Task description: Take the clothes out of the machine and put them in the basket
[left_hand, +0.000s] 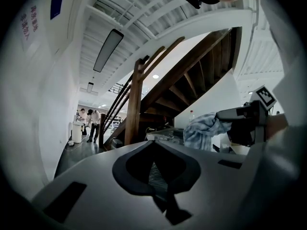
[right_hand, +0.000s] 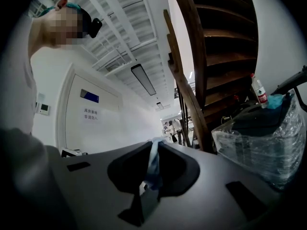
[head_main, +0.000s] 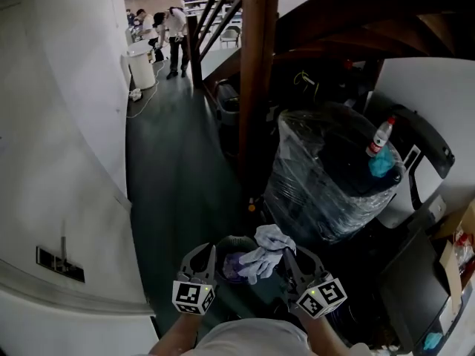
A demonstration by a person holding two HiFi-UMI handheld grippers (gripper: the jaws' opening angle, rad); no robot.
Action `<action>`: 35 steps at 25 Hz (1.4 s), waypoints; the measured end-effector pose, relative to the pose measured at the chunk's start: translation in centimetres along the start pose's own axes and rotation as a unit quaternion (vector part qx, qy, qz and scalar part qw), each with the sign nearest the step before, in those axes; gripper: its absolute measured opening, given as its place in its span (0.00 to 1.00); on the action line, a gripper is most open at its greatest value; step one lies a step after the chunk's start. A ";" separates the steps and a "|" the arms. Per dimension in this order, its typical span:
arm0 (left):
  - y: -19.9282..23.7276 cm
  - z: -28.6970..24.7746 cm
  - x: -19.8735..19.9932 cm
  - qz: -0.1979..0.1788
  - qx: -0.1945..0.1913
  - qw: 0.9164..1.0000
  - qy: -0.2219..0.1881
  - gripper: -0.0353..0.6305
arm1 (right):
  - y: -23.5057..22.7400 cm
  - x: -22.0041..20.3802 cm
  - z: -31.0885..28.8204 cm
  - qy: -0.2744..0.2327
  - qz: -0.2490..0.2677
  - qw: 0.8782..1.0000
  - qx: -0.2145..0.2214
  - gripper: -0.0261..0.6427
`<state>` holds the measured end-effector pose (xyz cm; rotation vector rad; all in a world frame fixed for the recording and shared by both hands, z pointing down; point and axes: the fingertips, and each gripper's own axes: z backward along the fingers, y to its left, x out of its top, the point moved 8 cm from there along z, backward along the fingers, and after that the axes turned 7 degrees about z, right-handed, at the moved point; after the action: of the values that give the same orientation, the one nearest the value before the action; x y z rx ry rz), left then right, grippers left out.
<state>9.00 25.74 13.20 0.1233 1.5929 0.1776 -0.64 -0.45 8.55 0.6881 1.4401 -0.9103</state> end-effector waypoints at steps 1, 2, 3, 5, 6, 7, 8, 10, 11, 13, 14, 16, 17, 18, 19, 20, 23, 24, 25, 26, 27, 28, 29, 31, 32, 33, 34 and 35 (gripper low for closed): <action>0.4 0.2 -0.1 0.002 0.008 1.000 0.001 0.08 | 0.0 -0.1 -0.7 0.002 0.000 1.000 0.008 0.09; 0.8 0.5 -0.2 0.004 0.017 1.000 0.002 0.08 | 0.0 -0.2 -1.4 0.005 0.000 1.000 0.015 0.09; 1.0 0.6 -0.4 0.005 0.025 1.000 0.004 0.08 | -0.1 -0.4 -1.9 0.007 -0.001 1.000 0.023 0.09; 1.3 0.7 -0.6 0.007 0.042 0.999 0.007 0.08 | -0.4 -0.6 -3.1 0.011 -0.005 0.999 0.040 0.09; 1.5 0.6 -0.7 0.007 0.050 0.999 0.008 0.08 | -0.6 -0.7 -3.6 0.013 -0.008 0.999 0.049 0.09; 1.5 0.4 -0.6 0.006 0.058 0.998 0.007 0.08 | -0.9 -0.8 -4.2 0.014 -0.011 0.998 0.058 0.09; 1.6 0.1 -0.5 0.005 0.067 0.998 0.006 0.08 | -1.3 -0.8 -4.8 0.016 -0.013 0.997 0.069 0.09; 1.6 -0.5 -0.3 0.005 0.086 0.996 0.003 0.08 | -1.9 -1.0 -6.2 0.020 -0.017 0.996 0.091 0.09; 1.6 -0.9 -0.2 0.006 0.095 0.995 0.001 0.08 | -2.3 -1.2 -6.8 0.024 -0.020 0.994 0.103 0.09; 1.4 -1.6 -0.2 0.007 0.115 0.993 -0.001 0.08 | -3.1 -1.6 -8.2 0.035 -0.027 0.991 0.127 0.09; 1.3 -2.0 -0.1 0.006 0.125 0.992 0.000 0.08 | -3.5 -1.7 -8.9 0.040 -0.031 0.989 0.139 0.09; 1.0 -3.0 0.0 0.006 0.145 0.989 0.001 0.08 | -4.5 -2.0 -10.1 0.048 -0.037 0.985 0.160 0.09; 0.9 -3.5 0.0 0.007 0.155 0.988 0.000 0.08 | -5.1 -2.0 -10.6 0.051 -0.039 0.983 0.170 0.09; 0.8 -3.8 0.0 0.008 0.166 0.986 -0.002 0.08 | -5.6 -2.1 -11.1 0.055 -0.041 0.981 0.180 0.09; 0.7 -4.2 0.0 0.009 0.177 0.984 -0.003 0.08 | -6.1 -2.2 -11.6 0.058 -0.043 0.979 0.189 0.09; 0.5 -4.5 0.0 0.010 0.187 0.982 -0.004 0.08 | -6.7 -2.4 -12.0 0.061 -0.045 0.977 0.199 0.09; -0.2 -5.3 -0.1 0.014 0.216 0.976 -0.007 0.08 | -8.4 -2.7 -13.3 0.070 -0.042 0.970 0.228 0.09; -0.5 -5.6 -0.2 0.016 0.224 0.975 -0.008 0.08 | -8.9 -2.8 -13.6 0.075 -0.040 0.968 0.236 0.09; -0.9 -5.9 -0.3 0.017 0.231 0.973 -0.009 0.08 | -9.4 -2.8 -13.9 0.080 -0.038 0.966 0.244 0.09; -1.2 -6.1 -0.4 0.017 0.236 0.971 -0.010 0.08 | -9.8 -2.9 -14.2 0.084 -0.036 0.964 0.251 0.09; -1.5 -6.3 -0.5 0.016 0.241 0.970 -0.010 0.08 | -10.1 -3.0 -14.4 0.087 -0.035 0.962 0.257 0.09; -1.7 -6.5 -0.6 0.016 0.244 0.970 -0.009 0.08 | -10.3 -3.1 -14.5 0.089 -0.033 0.961 0.261 0.09; -1.9 -6.6 -0.7 0.017 0.245 0.969 -0.007 0.08 | -10.5 -3.2 -14.6 0.090 -0.034 0.960 0.263 0.09; -1.9 -6.7 -0.9 0.018 0.244 0.970 -0.002 0.08 | -10.5 -3.2 -14.7 0.089 -0.037 0.960 0.261 0.09; -1.8 -6.7 -1.0 0.019 0.243 0.970 0.000 0.08 | -10.5 -3.2 -14.8 0.089 -0.038 0.961 0.259 0.09; -1.6 -6.7 -1.1 0.020 0.241 0.970 0.002 0.08 | -10.4 -3.2 -14.9 0.090 -0.039 0.962 0.255 0.09; -1.3 -6.7 -1.2 0.023 0.238 0.971 0.003 0.08 | -10.3 -3.2 -15.0 0.090 -0.039 0.963 0.250 0.09; -1.0 -6.8 -1.3 0.025 0.235 0.972 0.005 0.08 | -10.3 -3.3 -15.1 0.090 -0.038 0.964 0.245 0.09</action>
<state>2.27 24.28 14.45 0.5305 1.6174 -0.1647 -16.99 7.51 12.46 1.1113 1.4164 -1.3137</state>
